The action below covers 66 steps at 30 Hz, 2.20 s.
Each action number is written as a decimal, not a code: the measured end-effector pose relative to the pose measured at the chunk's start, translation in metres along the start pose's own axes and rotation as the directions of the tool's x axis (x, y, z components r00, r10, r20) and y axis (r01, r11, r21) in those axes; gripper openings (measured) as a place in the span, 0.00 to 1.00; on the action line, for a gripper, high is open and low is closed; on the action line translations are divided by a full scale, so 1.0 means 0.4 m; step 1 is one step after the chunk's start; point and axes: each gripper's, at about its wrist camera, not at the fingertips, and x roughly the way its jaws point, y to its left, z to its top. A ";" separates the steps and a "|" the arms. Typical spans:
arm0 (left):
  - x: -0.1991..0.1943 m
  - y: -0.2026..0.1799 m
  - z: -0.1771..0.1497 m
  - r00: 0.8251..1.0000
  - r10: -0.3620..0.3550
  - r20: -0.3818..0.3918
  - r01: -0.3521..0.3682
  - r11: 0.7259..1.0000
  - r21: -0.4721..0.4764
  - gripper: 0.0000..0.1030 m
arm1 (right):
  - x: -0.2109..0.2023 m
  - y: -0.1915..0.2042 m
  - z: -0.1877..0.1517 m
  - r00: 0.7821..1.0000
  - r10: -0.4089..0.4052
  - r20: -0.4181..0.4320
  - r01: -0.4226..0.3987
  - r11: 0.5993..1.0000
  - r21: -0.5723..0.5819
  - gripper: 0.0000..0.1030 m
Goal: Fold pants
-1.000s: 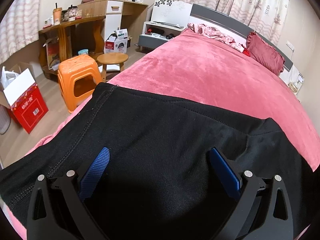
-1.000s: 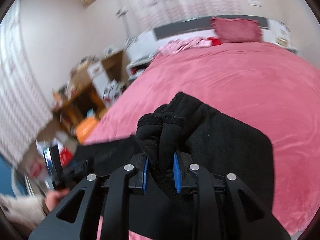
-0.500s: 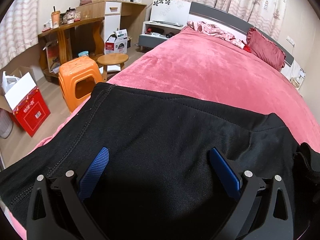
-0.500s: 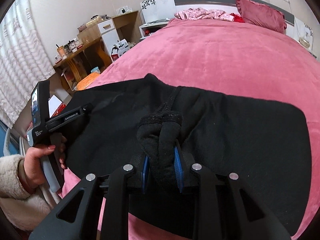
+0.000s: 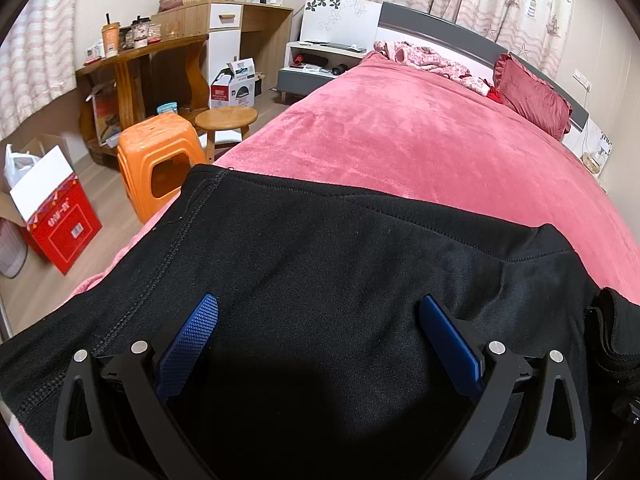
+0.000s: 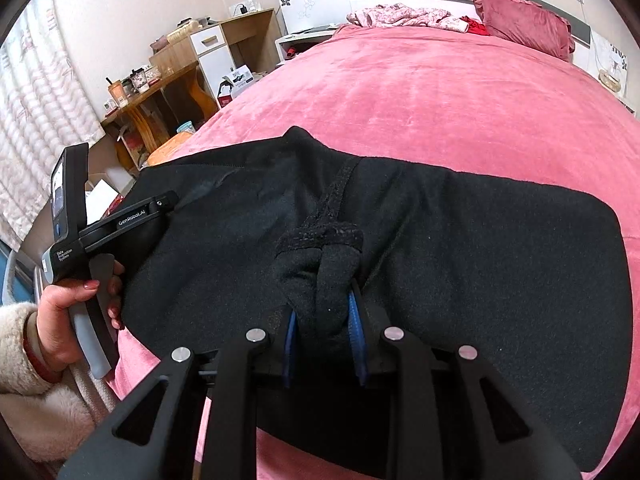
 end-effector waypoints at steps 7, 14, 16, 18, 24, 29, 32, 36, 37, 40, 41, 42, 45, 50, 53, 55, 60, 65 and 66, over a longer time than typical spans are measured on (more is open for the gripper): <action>0.000 0.000 0.000 1.000 0.001 0.000 -0.001 1.000 0.000 0.97 | -0.011 0.006 0.011 1.000 0.008 0.017 -0.008 1.000 0.001 0.22; 0.001 -0.001 0.001 1.000 0.003 -0.001 -0.003 1.000 0.001 0.97 | 0.023 0.037 -0.006 0.999 0.006 -0.037 -0.010 0.995 -0.101 0.24; 0.002 0.000 0.001 1.000 0.003 -0.001 -0.003 1.000 0.002 0.97 | 0.051 0.034 -0.025 0.997 0.007 -0.071 -0.016 0.993 -0.121 0.26; 0.002 -0.001 0.001 1.000 0.005 -0.002 -0.005 1.000 0.003 0.97 | 0.053 0.040 -0.028 0.998 0.011 -0.067 -0.021 0.990 -0.142 0.39; -0.025 0.000 0.007 0.997 -0.081 -0.005 0.081 0.997 -0.005 0.97 | 0.017 0.074 -0.045 0.996 0.047 -0.069 -0.061 0.974 -0.218 0.63; -0.113 -0.080 0.011 0.932 -0.363 0.014 0.363 0.932 0.000 0.97 | -0.087 -0.049 -0.016 0.994 0.083 0.077 -0.085 0.996 0.015 0.63; -0.132 -0.183 0.002 0.853 -0.516 -0.078 0.520 0.851 0.068 0.97 | -0.146 -0.180 -0.006 0.987 0.032 0.160 -0.069 0.971 0.230 0.43; -0.099 -0.297 -0.024 0.797 -0.559 -0.226 0.590 0.801 0.101 0.96 | -0.180 -0.309 -0.028 0.984 -0.079 0.157 0.014 0.926 0.378 0.31; -0.079 -0.322 -0.037 0.785 -0.557 -0.273 0.599 0.795 0.101 0.94 | -0.182 -0.335 -0.039 0.985 -0.091 0.145 0.026 0.917 0.398 0.31; -0.029 -0.364 -0.078 0.784 -0.504 -0.364 0.576 0.809 0.120 0.61 | -0.172 -0.376 -0.062 0.990 -0.108 0.093 0.061 0.912 0.405 0.28; -0.023 -0.369 -0.091 0.798 -0.483 -0.361 0.558 0.818 0.139 0.51 | -0.164 -0.388 -0.069 0.992 -0.107 0.072 0.069 0.911 0.406 0.25; -0.027 -0.373 -0.096 0.794 -0.494 -0.355 0.570 0.807 0.153 0.39 | -0.155 -0.402 -0.075 0.993 -0.108 0.051 0.077 0.908 0.411 0.13; -0.058 -0.407 -0.098 0.759 -0.516 -0.398 0.613 0.772 0.167 0.17 | -0.153 -0.466 -0.087 0.988 -0.156 0.004 0.138 0.882 0.450 0.00; -0.093 -0.441 -0.116 0.767 -0.503 -0.399 0.614 0.755 0.231 0.17 | -0.161 -0.499 -0.102 0.983 -0.181 -0.007 0.167 0.892 0.421 0.00; -0.037 -0.411 -0.146 0.768 -0.498 -0.404 0.614 0.752 0.241 0.18 | -0.153 -0.475 -0.108 0.977 -0.215 -0.008 0.203 0.907 0.369 0.00; -0.036 -0.400 -0.144 0.758 -0.516 -0.399 0.629 0.740 0.238 0.19 | -0.152 -0.481 -0.111 0.976 -0.217 -0.009 0.205 0.907 0.368 0.00; -0.075 -0.378 -0.108 0.792 -0.506 -0.341 0.587 0.784 0.201 0.38 | -0.182 -0.468 -0.091 0.989 -0.142 0.032 0.115 0.895 0.430 0.44; -0.144 -0.388 -0.040 0.827 -0.534 -0.177 0.563 0.784 0.262 0.38 | -0.212 -0.401 -0.024 0.969 -0.215 0.122 0.174 0.944 0.280 0.49; -0.151 -0.408 -0.034 0.823 -0.540 -0.174 0.567 0.772 0.288 0.38 | -0.203 -0.395 -0.012 0.968 -0.219 0.118 0.185 0.950 0.250 0.45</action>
